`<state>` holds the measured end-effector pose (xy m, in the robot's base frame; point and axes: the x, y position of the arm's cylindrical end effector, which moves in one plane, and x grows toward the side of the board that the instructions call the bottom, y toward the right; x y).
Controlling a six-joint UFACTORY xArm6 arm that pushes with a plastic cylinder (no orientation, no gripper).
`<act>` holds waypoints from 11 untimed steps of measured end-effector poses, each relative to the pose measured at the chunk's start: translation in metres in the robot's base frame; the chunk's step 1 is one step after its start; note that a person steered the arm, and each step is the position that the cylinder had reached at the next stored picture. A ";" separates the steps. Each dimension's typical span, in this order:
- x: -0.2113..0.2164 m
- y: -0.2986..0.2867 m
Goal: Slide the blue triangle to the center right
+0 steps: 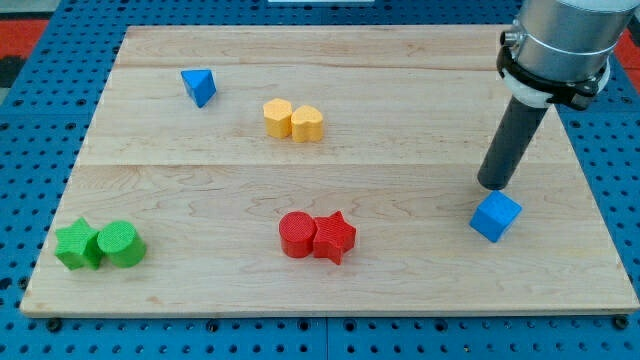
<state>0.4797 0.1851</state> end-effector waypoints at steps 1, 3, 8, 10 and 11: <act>0.038 0.023; 0.025 0.026; -0.248 -0.305; -0.205 -0.490; -0.168 -0.482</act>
<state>0.3117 -0.2973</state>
